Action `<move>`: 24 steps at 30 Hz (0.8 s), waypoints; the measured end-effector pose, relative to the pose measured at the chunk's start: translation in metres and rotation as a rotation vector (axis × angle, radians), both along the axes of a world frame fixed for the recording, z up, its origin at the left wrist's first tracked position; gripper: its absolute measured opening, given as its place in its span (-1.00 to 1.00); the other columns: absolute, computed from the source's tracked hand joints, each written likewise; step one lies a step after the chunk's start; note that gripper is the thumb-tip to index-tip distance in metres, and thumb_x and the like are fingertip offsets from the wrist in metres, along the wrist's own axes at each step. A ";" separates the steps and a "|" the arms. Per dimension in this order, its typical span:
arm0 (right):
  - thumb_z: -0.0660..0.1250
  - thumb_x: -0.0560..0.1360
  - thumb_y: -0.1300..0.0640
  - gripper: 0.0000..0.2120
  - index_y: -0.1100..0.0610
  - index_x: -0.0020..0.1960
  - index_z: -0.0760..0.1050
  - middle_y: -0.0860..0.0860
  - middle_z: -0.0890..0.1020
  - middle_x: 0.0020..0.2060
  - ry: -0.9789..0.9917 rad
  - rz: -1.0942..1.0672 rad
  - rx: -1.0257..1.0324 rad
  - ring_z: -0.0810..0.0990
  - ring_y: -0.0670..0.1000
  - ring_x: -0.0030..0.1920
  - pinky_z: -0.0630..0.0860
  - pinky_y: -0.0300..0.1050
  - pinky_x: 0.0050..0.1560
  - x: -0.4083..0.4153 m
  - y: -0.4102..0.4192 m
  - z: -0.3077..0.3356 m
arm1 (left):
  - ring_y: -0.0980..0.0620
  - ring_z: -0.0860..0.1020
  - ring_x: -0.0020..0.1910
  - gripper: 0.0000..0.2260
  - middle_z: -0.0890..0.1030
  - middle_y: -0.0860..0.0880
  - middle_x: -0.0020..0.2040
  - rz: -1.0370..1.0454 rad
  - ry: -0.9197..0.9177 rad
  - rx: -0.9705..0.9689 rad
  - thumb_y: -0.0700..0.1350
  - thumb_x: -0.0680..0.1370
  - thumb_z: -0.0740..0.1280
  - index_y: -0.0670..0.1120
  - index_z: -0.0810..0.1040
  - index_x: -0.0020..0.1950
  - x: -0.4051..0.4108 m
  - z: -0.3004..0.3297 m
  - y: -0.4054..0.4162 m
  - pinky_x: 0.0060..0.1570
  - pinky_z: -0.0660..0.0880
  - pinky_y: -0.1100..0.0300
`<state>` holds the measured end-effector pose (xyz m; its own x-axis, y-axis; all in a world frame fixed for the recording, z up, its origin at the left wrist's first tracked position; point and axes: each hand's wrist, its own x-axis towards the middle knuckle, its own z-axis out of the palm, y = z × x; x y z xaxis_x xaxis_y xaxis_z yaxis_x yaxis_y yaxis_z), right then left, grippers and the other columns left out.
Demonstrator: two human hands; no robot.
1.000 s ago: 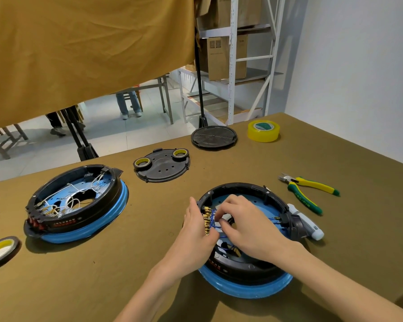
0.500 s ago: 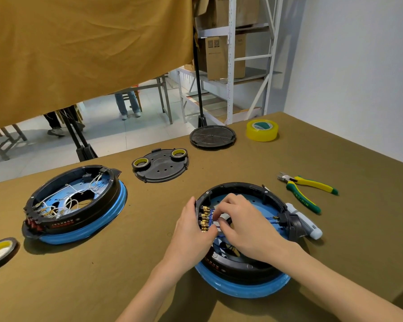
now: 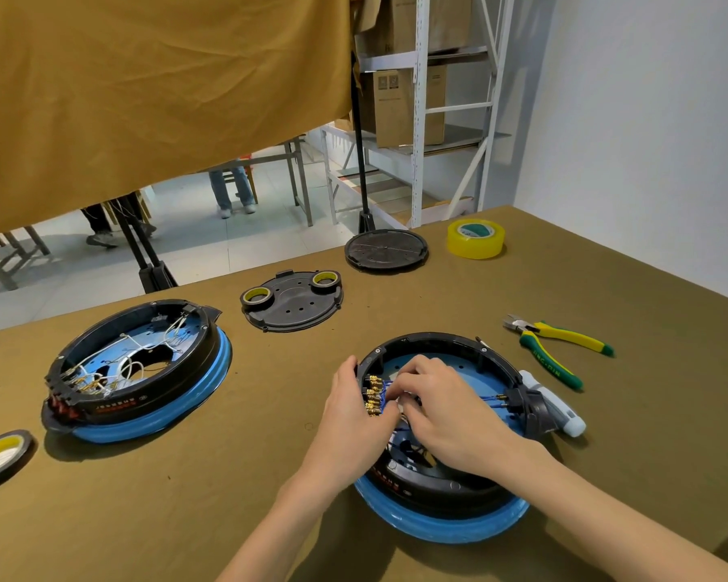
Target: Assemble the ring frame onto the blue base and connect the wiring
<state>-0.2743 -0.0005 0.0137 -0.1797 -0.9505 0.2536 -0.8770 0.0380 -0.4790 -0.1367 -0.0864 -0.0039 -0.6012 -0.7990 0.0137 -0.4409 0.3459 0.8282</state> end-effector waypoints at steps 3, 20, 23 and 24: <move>0.16 0.68 0.17 -0.75 0.02 0.16 0.61 -0.08 0.51 0.08 -0.018 -0.009 0.001 0.41 -0.09 0.11 0.37 -0.14 0.20 -0.001 -0.001 -0.001 | 0.07 0.11 0.62 -0.28 0.12 0.03 0.66 0.045 -0.013 -0.058 -0.04 0.65 0.34 -0.03 -0.02 0.68 -0.003 -0.003 0.003 0.38 0.10 0.28; 0.29 0.60 0.24 -0.82 0.04 0.07 0.63 -0.15 0.63 -0.04 -0.235 -0.012 -0.079 0.58 -0.19 0.01 0.50 -0.26 0.08 -0.014 -0.007 0.008 | 0.01 0.15 0.62 -0.29 0.14 -0.02 0.67 0.010 -0.054 -0.046 -0.05 0.67 0.30 -0.07 -0.05 0.69 -0.002 0.005 0.002 0.55 0.16 0.09; 0.33 0.60 0.16 -0.85 0.08 0.11 0.65 -0.12 0.66 -0.05 -0.164 -0.009 -0.017 0.59 -0.18 -0.04 0.50 -0.29 0.01 -0.025 -0.017 0.019 | -0.02 0.27 0.57 -0.24 0.28 -0.05 0.61 0.038 -0.058 -0.030 0.01 0.62 0.39 -0.10 0.03 0.67 -0.006 0.011 -0.005 0.52 0.31 0.01; 0.34 0.61 0.13 -0.84 0.09 0.11 0.67 -0.12 0.66 -0.07 -0.123 0.011 0.030 0.60 -0.17 -0.06 0.50 -0.27 -0.02 -0.028 -0.020 0.022 | -0.03 0.25 0.58 -0.24 0.27 -0.06 0.61 0.039 -0.071 -0.024 0.04 0.62 0.38 -0.12 0.03 0.67 -0.007 0.013 -0.007 0.51 0.31 0.03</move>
